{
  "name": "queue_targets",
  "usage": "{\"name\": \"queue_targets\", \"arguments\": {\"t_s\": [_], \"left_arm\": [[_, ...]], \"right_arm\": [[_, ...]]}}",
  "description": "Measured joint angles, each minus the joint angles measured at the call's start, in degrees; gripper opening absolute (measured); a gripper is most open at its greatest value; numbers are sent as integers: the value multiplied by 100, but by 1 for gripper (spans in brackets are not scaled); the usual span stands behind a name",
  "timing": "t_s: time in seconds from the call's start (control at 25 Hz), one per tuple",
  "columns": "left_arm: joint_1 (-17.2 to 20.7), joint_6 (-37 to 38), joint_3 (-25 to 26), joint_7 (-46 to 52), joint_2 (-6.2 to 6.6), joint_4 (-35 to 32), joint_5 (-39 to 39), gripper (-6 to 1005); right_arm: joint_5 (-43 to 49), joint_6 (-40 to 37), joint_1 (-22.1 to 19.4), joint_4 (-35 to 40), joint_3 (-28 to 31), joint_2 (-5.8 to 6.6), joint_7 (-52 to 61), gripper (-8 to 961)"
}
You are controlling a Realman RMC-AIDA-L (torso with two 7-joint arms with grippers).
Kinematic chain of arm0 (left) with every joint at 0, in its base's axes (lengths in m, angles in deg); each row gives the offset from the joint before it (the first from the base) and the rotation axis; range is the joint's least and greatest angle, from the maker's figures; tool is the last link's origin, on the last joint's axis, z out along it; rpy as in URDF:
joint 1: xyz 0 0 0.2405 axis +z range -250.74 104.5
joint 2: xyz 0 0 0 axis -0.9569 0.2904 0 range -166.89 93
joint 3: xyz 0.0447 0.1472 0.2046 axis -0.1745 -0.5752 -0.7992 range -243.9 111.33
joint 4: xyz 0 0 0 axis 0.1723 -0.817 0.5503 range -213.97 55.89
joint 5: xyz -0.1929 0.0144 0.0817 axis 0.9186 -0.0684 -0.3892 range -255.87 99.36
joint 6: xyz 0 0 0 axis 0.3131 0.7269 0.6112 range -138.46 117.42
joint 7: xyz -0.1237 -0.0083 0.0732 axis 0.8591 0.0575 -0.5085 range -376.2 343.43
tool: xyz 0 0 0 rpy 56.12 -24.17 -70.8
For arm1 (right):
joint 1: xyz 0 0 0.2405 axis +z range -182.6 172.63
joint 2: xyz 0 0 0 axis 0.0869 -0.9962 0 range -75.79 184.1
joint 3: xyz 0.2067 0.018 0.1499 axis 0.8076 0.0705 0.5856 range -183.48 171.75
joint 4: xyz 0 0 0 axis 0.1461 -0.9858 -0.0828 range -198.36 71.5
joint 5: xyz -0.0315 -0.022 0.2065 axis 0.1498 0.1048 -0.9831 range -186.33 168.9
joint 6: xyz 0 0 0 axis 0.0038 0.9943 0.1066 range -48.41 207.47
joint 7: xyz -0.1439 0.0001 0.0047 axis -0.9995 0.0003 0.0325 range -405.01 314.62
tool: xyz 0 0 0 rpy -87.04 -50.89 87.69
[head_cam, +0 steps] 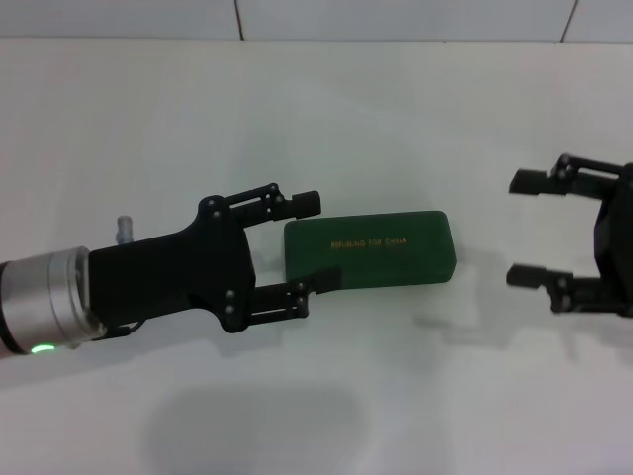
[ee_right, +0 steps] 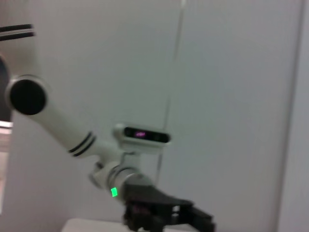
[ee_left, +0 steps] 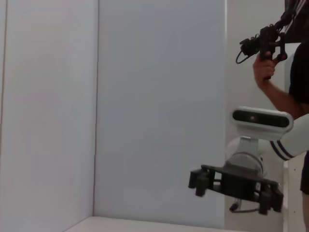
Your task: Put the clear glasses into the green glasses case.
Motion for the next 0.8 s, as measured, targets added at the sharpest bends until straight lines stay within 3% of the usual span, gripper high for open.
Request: {"name": "queue_targets", "arguments": {"t_s": [0.2,0.36,0.8], "left_arm": [[40,48,19,60,-13,0,-2,752],[58,59,11,-23,-75,16,-4,893],[105,64,46,-244,-117,0,48,893]], "right_arm": [[33,-16,11,4,-178,25,49,810],[86,38,19,4,-189,14,35,819],[244,321,0,64,-194,-52,-173,886]]}}
